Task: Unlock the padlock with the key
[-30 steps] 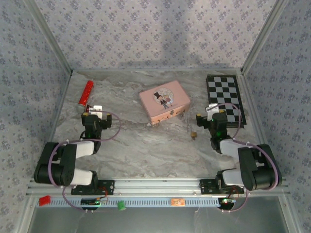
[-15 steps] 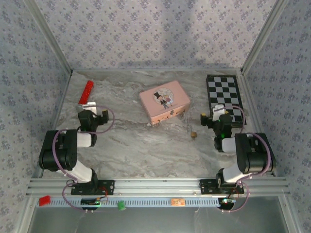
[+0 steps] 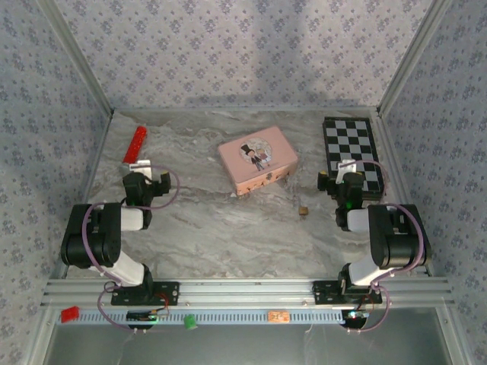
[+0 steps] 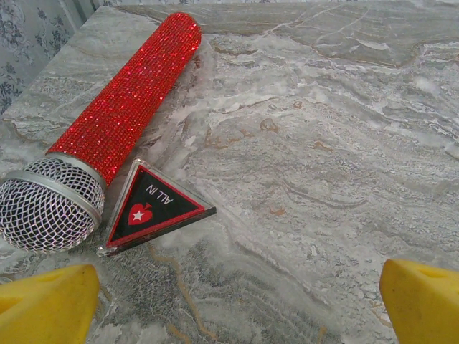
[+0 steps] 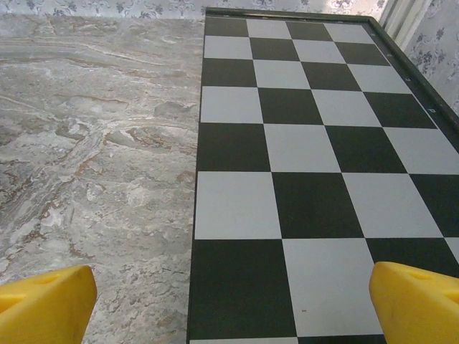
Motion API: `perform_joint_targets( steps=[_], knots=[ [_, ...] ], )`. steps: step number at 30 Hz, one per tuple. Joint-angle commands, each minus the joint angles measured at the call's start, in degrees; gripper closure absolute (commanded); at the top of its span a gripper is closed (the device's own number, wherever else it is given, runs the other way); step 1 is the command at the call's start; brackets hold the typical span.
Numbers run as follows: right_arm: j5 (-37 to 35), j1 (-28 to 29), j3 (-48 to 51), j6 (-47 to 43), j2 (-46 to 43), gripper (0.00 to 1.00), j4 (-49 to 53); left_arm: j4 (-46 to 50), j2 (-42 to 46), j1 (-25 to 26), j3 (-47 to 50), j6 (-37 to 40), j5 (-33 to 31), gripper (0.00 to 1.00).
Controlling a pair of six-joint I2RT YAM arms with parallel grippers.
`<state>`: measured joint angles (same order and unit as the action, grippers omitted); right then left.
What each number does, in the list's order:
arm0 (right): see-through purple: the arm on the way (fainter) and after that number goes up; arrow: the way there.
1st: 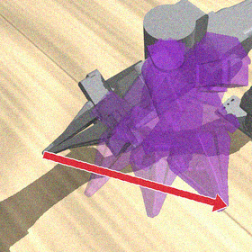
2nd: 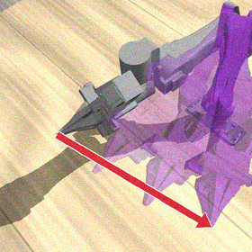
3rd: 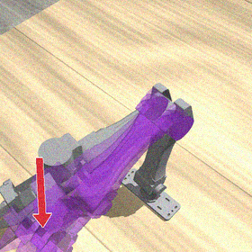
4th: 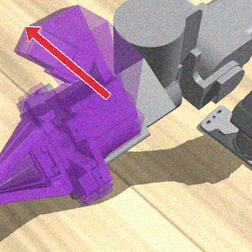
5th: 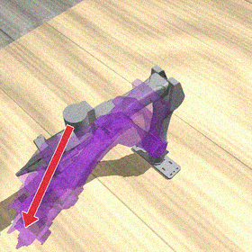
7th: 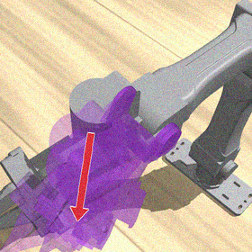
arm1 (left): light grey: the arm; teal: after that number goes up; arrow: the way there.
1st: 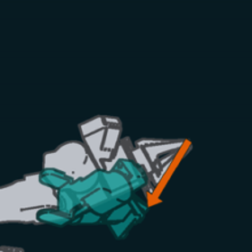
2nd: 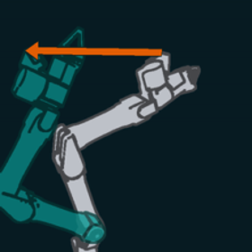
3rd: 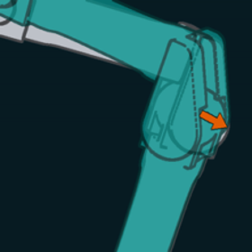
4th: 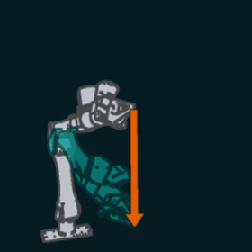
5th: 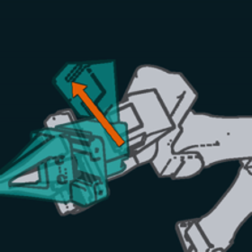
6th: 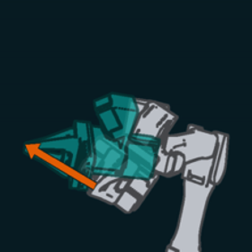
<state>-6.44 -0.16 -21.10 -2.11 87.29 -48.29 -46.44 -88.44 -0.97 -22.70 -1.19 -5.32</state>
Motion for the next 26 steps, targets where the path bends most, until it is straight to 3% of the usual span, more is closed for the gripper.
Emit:
perform_joint_targets(
  steps=[1, 26],
  knots=[
    [-1.0, -0.5, -0.7, 1.1, 0.0, 0.01, 0.5, -0.3, 0.6, 0.1, -0.9, -0.9, 1.0, 0.00],
    [0.0, -0.8, -1.0, 1.1, -0.1, 0.01, 1.1, -0.2, 0.6, 0.2, -0.9, -0.9, 1.0, 0.00]
  ],
)
